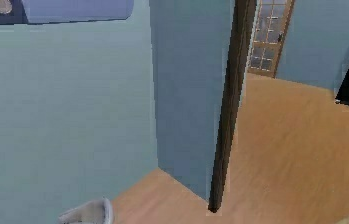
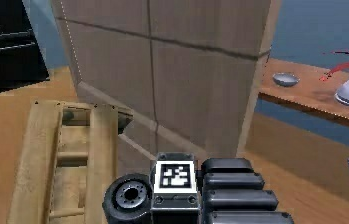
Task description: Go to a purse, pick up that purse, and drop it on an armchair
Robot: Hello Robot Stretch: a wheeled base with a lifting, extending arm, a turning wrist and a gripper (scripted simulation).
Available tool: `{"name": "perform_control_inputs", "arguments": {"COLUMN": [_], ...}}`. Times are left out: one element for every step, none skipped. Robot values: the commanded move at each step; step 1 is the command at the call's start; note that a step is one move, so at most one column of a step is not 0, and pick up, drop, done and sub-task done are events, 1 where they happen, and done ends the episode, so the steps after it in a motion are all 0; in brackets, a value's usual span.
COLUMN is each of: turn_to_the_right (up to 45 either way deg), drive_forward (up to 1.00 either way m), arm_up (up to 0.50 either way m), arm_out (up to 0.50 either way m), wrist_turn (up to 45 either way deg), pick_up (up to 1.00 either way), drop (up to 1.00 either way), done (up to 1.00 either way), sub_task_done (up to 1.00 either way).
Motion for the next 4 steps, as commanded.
{"name": "perform_control_inputs", "arguments": {"turn_to_the_right": [45.0, 0.0, 3.0, 0.0], "drive_forward": [0.00, 1.00, 0.00, 0.15], "arm_up": [0.00, 0.00, 0.00, 0.00], "arm_out": [0.00, 0.00, 0.00, 0.00], "wrist_turn": [0.0, 0.0, 0.0, 0.0], "pick_up": [0.00, 0.00, 0.00, 0.00], "drop": [0.00, 0.00, 0.00, 0.00], "done": [0.00, 0.00, 0.00, 0.00], "sub_task_done": [0.00, 0.00, 0.00, 0.00]}}
